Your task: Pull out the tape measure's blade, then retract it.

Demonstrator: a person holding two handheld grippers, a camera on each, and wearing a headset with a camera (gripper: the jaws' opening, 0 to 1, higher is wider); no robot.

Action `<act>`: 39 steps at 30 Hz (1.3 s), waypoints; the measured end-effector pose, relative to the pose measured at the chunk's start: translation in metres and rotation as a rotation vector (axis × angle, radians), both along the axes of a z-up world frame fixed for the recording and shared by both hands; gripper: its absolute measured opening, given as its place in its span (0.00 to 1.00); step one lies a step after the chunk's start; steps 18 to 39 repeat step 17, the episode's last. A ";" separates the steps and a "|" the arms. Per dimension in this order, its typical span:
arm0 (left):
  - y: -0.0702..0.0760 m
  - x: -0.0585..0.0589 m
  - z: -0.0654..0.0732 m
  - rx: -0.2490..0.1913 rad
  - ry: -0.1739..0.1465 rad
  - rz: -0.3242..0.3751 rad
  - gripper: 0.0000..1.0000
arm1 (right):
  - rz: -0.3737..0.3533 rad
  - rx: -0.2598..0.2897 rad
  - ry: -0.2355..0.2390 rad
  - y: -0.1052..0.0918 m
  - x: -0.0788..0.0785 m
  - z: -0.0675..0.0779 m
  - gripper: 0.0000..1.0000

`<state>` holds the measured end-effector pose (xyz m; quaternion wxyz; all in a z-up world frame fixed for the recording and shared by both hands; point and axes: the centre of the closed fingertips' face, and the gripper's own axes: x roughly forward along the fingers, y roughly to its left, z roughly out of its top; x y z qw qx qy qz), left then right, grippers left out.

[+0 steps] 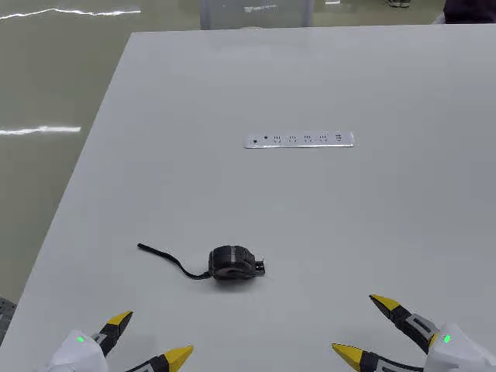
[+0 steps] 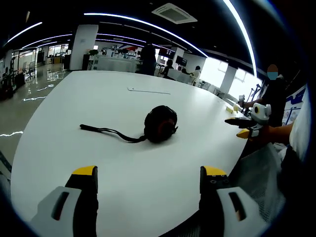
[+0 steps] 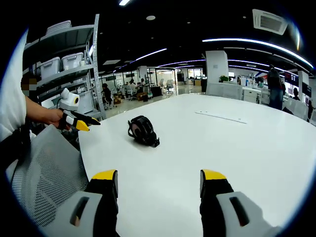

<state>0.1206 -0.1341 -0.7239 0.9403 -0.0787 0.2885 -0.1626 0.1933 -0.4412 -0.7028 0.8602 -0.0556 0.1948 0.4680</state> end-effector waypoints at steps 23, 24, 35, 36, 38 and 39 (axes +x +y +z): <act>0.001 -0.009 -0.006 0.003 0.008 0.008 0.86 | -0.024 0.013 0.013 -0.007 -0.005 0.000 0.74; 0.001 -0.009 -0.006 0.003 0.008 0.008 0.86 | -0.024 0.013 0.013 -0.007 -0.005 0.000 0.74; 0.001 -0.009 -0.006 0.003 0.008 0.008 0.86 | -0.024 0.013 0.013 -0.007 -0.005 0.000 0.74; 0.001 -0.009 -0.006 0.003 0.008 0.008 0.86 | -0.024 0.013 0.013 -0.007 -0.005 0.000 0.74; 0.001 -0.009 -0.006 0.003 0.008 0.008 0.86 | -0.024 0.013 0.013 -0.007 -0.005 0.000 0.74; 0.001 -0.009 -0.006 0.003 0.008 0.008 0.86 | -0.024 0.013 0.013 -0.007 -0.005 0.000 0.74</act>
